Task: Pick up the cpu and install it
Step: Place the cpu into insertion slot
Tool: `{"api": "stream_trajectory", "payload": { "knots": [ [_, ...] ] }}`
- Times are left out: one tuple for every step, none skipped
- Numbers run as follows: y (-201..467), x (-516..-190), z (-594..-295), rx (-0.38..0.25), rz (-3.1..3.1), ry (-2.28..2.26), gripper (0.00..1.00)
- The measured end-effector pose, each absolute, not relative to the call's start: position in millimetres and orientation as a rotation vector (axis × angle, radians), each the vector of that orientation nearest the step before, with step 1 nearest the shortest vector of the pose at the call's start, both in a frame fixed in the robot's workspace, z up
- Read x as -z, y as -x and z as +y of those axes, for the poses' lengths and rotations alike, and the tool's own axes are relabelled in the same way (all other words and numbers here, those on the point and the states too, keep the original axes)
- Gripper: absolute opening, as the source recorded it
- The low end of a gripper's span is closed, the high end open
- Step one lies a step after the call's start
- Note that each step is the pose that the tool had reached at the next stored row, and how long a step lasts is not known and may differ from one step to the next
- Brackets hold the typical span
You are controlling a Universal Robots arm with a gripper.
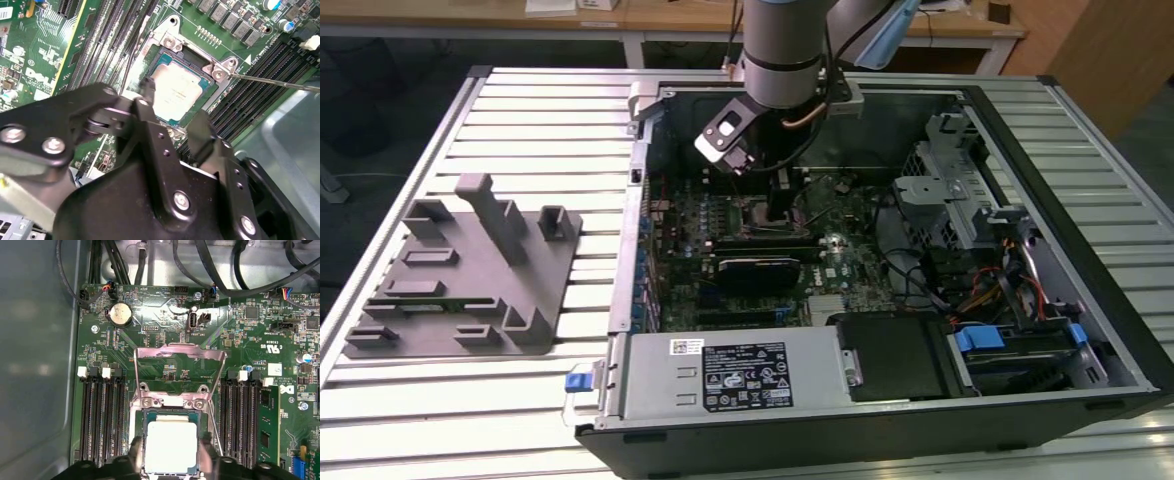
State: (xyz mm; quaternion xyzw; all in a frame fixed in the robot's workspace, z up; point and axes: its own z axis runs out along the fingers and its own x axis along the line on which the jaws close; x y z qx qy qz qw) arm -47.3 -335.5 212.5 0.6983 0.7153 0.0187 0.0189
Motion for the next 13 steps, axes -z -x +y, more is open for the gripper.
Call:
{"api": "stream_trajectory", "payload": {
  "knots": [
    [47.3, -212.5, -335.5, -0.058, 2.220, -2.168, 0.54],
    [47.3, -212.6, -335.5, -0.058, 2.220, -2.168, 0.47],
    [47.3, -212.6, -335.5, -0.058, 2.221, -2.168, 0.42],
    [47.3, -212.6, -335.5, -0.058, 2.220, -2.168, 0.42],
    [47.3, -212.7, -335.5, -0.058, 2.220, -2.168, 0.36],
    [47.3, -212.7, -335.5, -0.058, 2.221, -2.168, 0.30],
    [47.3, -212.7, -335.5, -0.058, 2.220, -2.168, 0.30],
    [47.3, -212.7, -335.5, -0.058, 2.220, -2.168, 0.24],
    [47.3, -212.8, -335.5, -0.058, 2.221, -2.168, 0.18],
    [47.3, -212.8, -335.5, -0.058, 2.220, -2.168, 0.18],
    [47.3, -212.8, -335.5, -0.058, 2.220, -2.168, 0.13],
    [47.3, -212.9, -335.5, -0.058, 2.220, -2.168, 0.13],
    [47.3, -212.9, -335.5, -0.058, 2.221, -2.168, 0.11]
  ]
}}
